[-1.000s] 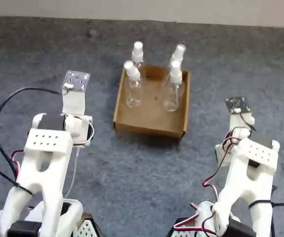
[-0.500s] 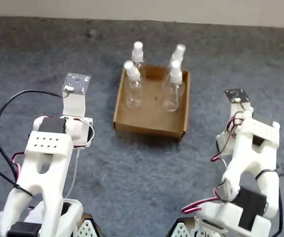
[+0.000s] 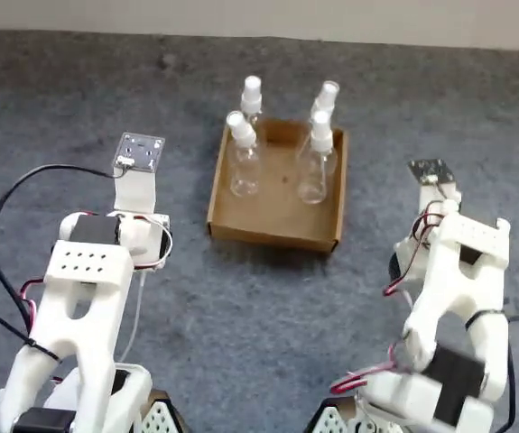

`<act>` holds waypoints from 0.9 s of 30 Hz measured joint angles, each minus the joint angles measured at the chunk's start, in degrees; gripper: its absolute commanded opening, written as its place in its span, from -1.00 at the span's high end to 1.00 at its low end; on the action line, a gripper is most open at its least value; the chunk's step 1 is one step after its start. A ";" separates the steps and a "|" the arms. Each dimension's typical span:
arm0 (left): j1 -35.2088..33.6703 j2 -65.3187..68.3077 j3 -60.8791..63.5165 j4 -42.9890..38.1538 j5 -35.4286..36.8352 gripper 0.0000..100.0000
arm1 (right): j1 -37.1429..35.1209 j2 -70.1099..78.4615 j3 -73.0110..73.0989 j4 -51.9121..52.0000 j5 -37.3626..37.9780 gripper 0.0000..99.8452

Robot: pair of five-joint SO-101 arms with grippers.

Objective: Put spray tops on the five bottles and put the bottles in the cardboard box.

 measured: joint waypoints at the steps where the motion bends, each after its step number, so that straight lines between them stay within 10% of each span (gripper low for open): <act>1: -0.09 0.00 -0.70 0.00 0.26 1.00 | -1.32 -3.08 0.00 0.62 0.00 0.99; 17: -5.89 -9.49 -36.75 14.59 5.98 1.00 | -55.12 -36.31 3.34 0.09 -21.10 0.99; 27: -6.33 -28.13 -37.19 10.46 8.09 1.00 | -60.22 -32.09 16.00 -18.20 -22.86 0.99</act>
